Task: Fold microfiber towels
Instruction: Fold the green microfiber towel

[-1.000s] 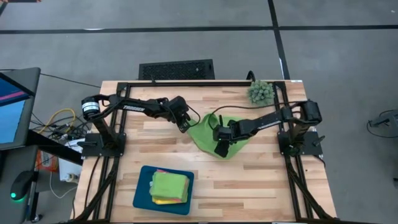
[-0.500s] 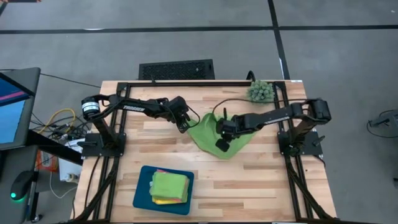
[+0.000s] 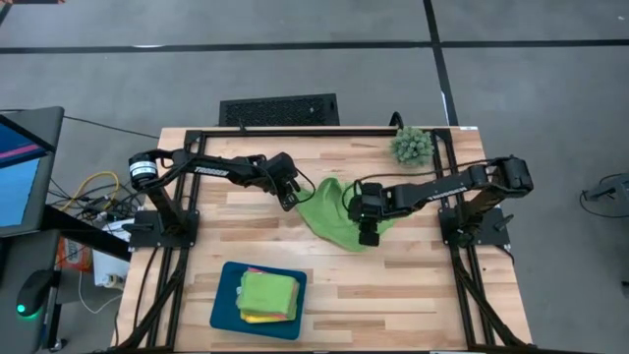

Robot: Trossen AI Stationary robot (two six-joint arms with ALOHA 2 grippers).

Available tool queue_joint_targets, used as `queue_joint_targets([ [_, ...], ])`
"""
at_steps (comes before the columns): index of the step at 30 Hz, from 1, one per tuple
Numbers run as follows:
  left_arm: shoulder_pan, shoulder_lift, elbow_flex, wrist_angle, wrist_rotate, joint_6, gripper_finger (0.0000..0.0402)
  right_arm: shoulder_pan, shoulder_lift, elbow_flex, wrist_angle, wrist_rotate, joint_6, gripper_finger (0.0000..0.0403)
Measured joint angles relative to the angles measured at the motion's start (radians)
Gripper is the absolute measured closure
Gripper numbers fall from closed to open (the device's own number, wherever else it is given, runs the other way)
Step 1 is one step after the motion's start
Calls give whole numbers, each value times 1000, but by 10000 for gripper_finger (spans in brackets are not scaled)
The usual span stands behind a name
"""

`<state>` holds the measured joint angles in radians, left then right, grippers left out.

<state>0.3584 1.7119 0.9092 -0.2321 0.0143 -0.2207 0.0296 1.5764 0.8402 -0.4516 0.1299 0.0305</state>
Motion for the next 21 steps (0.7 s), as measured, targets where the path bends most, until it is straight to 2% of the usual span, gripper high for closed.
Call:
queue_joint_targets([
  [3, 0, 0, 0, 0, 0, 0, 401, -1, 0, -21, 47, 18, -61, 199],
  [6, 0, 0, 0, 1, 0, 0, 401, -6, 0, -29, 75, 32, -82, 191],
  [21, 0, -1, 0, 4, 0, 0, 396, 2, 0, -82, 149, 29, -113, 209],
])
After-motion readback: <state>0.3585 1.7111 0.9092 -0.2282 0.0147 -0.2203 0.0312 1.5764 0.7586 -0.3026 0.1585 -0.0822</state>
